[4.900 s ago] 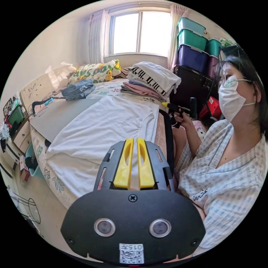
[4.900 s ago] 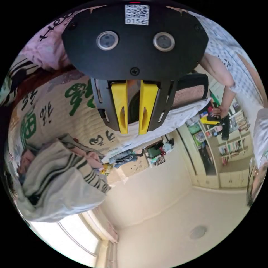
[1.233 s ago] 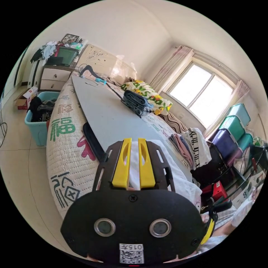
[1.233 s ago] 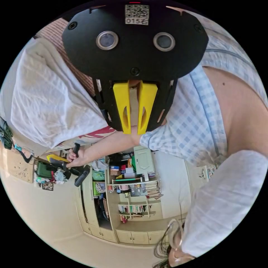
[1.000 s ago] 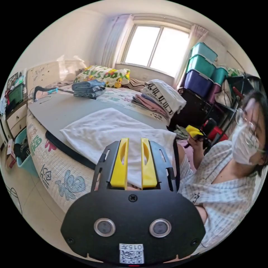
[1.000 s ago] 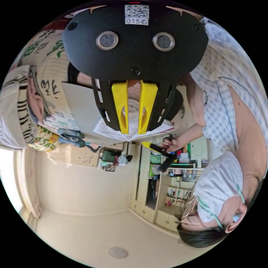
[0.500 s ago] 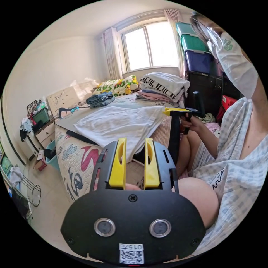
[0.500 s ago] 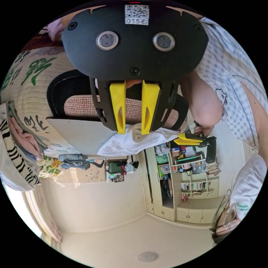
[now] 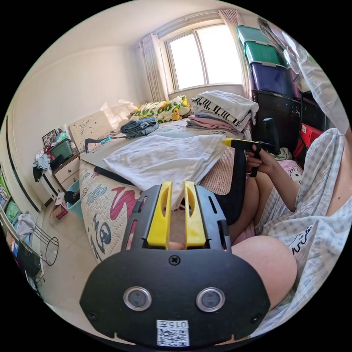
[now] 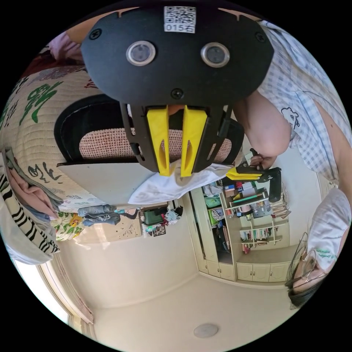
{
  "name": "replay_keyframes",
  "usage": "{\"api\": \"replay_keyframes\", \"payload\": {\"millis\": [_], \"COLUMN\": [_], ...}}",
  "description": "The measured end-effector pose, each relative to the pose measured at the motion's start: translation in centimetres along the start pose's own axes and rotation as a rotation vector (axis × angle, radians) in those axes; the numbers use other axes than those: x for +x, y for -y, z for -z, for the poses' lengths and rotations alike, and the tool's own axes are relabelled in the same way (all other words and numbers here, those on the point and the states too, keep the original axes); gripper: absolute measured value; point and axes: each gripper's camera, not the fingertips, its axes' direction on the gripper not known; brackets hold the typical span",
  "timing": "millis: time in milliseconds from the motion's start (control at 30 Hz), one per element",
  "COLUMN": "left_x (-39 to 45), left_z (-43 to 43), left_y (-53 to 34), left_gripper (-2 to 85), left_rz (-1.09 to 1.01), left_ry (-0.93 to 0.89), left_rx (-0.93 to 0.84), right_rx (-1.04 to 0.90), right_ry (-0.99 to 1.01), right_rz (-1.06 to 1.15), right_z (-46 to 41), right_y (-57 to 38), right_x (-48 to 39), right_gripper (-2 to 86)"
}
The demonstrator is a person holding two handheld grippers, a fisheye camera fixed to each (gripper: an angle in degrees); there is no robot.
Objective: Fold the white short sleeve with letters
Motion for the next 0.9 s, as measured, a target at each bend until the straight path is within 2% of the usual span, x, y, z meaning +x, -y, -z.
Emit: {"api": "replay_keyframes", "payload": {"millis": [267,500,700,900], "left_x": [1.1,-0.5,-3.3,-3.7], "left_z": [0.6,1.2,2.3,-2.2], "left_y": [-0.8,-3.2,-8.4,-13.6], "left_gripper": [5.8,0.7,-0.2,-0.2], "left_rz": [-0.044,0.011,0.098,0.14], "left_ry": [-0.046,-0.017,-0.12,-0.195], "left_rx": [0.006,0.062,0.149,0.074], "right_rx": [-0.013,-0.008,-0.084,-0.21], "right_ry": [0.016,-0.001,-0.065,-0.097], "right_rz": [0.006,-0.006,0.088,0.146], "right_z": [0.2,0.3,1.8,2.1], "right_y": [2.2,4.2,6.7,8.7], "right_x": [-1.9,-3.2,-4.9,-6.4], "right_gripper": [5.8,2.4,-0.3,-0.9]}}
